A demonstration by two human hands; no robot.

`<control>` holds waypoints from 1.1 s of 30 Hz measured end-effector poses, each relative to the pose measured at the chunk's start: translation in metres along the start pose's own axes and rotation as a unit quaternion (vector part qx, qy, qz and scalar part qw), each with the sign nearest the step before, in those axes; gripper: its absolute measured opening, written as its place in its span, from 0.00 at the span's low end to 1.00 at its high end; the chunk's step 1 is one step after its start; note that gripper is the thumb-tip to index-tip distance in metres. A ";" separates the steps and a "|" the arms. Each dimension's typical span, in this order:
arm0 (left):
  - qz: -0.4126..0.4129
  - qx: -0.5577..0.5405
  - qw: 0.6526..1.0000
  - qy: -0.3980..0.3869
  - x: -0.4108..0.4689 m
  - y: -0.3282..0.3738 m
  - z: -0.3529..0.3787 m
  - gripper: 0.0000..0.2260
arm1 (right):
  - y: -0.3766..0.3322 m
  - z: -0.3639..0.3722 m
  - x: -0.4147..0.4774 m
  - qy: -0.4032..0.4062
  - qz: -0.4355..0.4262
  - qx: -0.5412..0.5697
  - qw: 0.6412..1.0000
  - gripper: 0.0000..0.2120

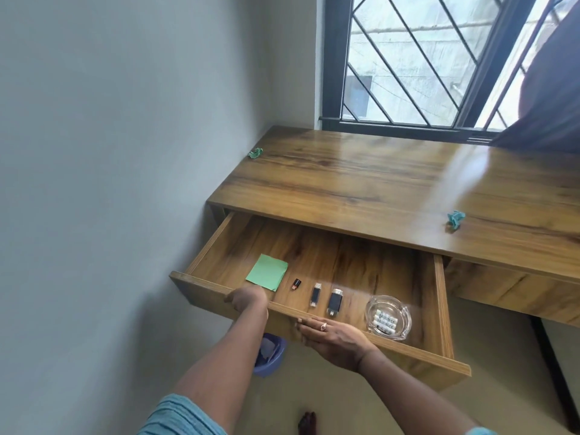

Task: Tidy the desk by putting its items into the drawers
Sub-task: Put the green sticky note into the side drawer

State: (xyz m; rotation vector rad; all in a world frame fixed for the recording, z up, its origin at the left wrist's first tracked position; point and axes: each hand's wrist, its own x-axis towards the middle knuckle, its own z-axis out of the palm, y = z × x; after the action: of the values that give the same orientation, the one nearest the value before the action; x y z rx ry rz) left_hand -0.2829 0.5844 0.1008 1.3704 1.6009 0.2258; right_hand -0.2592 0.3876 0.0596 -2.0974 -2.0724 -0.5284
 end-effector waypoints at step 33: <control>0.063 -0.078 0.993 -0.065 0.071 0.132 0.143 0.42 | 0.180 0.093 0.018 -0.198 0.230 -0.016 0.953 0.38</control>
State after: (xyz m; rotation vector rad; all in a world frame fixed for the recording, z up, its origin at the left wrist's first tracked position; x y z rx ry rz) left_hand -0.0813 0.6284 0.0795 1.3372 1.3622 0.3231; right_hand -0.0682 0.4302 0.0053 -2.7687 -1.6351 -0.0759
